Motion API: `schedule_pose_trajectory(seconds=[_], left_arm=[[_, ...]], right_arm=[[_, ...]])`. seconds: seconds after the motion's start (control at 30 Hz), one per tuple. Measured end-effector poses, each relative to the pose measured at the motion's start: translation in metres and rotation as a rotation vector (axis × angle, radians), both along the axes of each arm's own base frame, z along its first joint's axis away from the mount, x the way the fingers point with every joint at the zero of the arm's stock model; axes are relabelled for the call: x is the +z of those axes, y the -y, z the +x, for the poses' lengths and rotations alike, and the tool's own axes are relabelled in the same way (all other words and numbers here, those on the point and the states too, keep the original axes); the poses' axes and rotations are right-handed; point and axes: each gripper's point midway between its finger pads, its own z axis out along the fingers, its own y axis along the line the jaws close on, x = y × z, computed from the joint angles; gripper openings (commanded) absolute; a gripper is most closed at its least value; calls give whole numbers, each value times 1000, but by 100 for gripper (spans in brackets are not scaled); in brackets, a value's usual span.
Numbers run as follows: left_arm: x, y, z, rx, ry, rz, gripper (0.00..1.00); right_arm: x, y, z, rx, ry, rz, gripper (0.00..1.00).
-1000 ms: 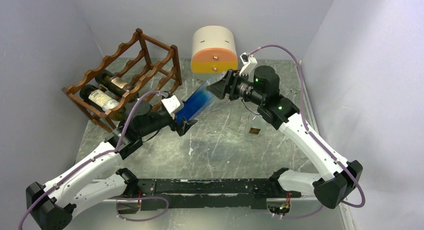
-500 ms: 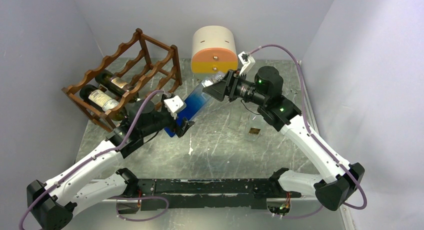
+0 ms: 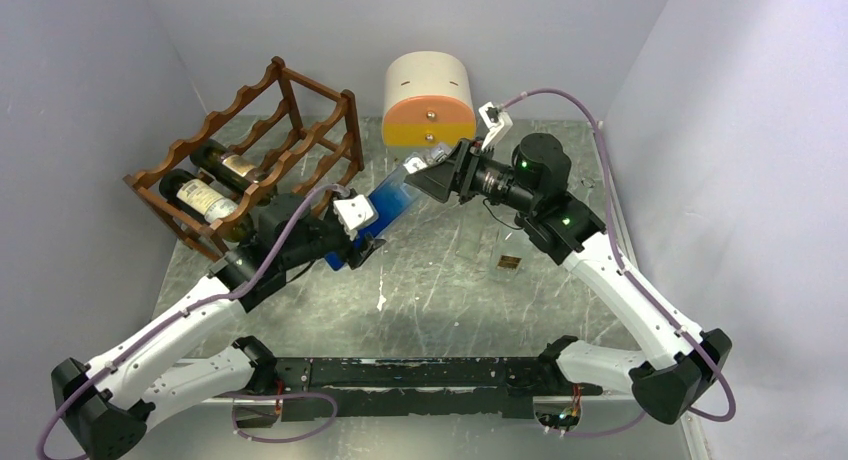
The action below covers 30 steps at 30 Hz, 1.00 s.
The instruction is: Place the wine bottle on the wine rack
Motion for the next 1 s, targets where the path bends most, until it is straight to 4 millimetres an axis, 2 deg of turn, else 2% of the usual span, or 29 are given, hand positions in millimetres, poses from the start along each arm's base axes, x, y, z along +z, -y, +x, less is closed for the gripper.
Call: schedule_pose_trajectory(seconds=[0.07, 0.1, 0.17, 0.23, 0.33, 0.47, 0.63, 0.73, 0.83, 1.0], left_arm=[[3, -2, 1, 1, 16, 19, 7], [5, -3, 2, 2, 27, 31, 7], [8, -6, 3, -1, 58, 60, 7], [10, -11, 5, -3, 99, 112, 7], [10, -22, 9, 1, 165, 203, 7], [14, -36, 10, -21, 280, 314, 7], [33, -48, 5, -59, 441, 388, 7], [46, -52, 4, -65, 524, 409, 7], [50, -53, 7, -70, 573, 440, 7], [46, -53, 13, -87, 615, 504, 7]], right_arm=[[2, 1, -2, 5, 10, 0, 59], [3, 1, -3, 8, 23, -3, 67], [4, 3, -6, 12, 45, -14, 78], [6, 8, -8, 5, 81, -38, 83], [10, 18, -10, -20, 144, -84, 87], [27, 29, -14, -30, 246, -130, 92], [41, 35, -23, 2, 365, -188, 94], [44, 34, -21, 22, 401, -221, 95], [38, 28, -16, 51, 406, -251, 95], [6, 15, -11, 147, 350, -321, 95]])
